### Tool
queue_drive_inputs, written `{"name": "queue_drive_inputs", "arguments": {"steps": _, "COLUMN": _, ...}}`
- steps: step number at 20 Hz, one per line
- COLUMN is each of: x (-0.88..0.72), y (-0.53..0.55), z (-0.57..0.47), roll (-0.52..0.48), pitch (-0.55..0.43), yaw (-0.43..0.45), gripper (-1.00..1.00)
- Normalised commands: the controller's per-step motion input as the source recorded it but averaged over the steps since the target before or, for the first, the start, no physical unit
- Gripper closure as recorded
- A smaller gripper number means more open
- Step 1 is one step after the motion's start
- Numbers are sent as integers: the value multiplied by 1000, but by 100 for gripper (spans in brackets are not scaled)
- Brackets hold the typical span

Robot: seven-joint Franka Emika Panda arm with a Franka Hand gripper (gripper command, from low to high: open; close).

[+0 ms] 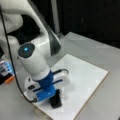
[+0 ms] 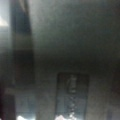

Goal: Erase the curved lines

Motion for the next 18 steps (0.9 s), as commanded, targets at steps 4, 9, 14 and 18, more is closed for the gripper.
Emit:
{"name": "queue_drive_inputs", "arguments": {"steps": 4, "x": 211, "y": 64, "z": -308, "roll": 132, "pitch": -15, "yaw": -106, "gripper": 100}}
{"name": "queue_drive_inputs", "arguments": {"steps": 9, "x": 206, "y": 29, "z": -301, "roll": 128, "pitch": -2, "yaw": -95, "gripper": 100}}
{"name": "queue_drive_inputs", "arguments": {"steps": 14, "x": 190, "y": -1, "z": -294, "roll": 127, "pitch": 2, "yaw": -101, "gripper": 100}}
{"name": "queue_drive_inputs", "arguments": {"steps": 18, "x": 197, "y": -10, "z": -292, "roll": 135, "pitch": 5, "yaw": -84, "gripper": 100}}
